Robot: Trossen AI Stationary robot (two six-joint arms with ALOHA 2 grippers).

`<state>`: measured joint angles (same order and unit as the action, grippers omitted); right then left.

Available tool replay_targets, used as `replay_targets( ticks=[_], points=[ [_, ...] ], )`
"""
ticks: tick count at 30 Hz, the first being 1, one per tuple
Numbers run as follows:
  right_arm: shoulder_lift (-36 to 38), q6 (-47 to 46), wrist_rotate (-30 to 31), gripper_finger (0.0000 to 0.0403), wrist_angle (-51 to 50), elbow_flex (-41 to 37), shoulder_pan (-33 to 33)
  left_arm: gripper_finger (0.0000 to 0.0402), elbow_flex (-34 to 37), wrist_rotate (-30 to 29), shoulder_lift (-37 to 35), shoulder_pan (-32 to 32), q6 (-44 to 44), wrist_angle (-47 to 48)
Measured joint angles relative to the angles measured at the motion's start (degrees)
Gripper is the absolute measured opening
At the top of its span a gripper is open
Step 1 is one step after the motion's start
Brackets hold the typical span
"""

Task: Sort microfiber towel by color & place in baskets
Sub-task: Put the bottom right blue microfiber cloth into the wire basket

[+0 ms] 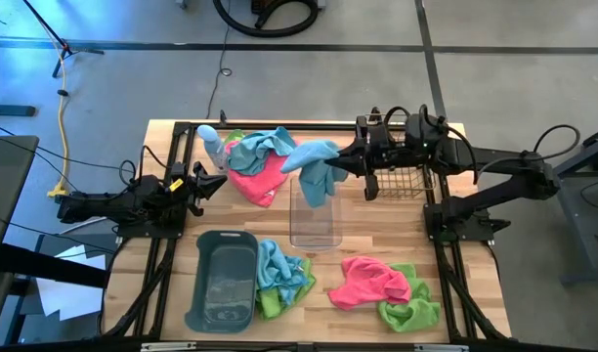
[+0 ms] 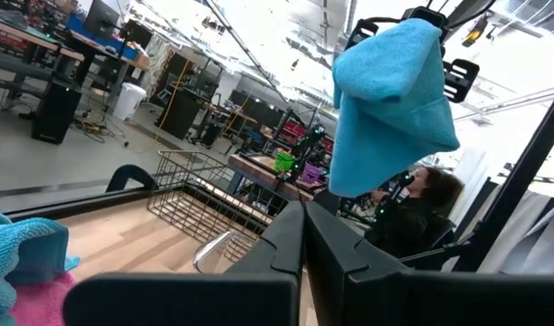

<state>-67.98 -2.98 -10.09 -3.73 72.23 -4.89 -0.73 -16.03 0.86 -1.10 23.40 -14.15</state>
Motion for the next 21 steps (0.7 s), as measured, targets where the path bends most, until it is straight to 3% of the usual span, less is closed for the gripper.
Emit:
replay_targets(
  ticks=[5, 11, 21],
  points=[
    [3.26, 0.44, 0.71, 0.0, -7.25, 0.0, -0.85, 0.0, 0.01, 0.0, -0.02, 0.02, 0.0, 0.0],
    [9.76, 1.75, 5.97, 0.0, -20.97, 0.0, -4.2, 0.0, 0.02, 0.0, 0.0, 0.02, 0.02, 0.04],
    [18.07, 3.29, 17.43, 0.0, -38.03, 0.0, -15.95, 0.0, 0.0, 0.0, -0.02, 0.02, 0.02, 0.15]
  ],
)
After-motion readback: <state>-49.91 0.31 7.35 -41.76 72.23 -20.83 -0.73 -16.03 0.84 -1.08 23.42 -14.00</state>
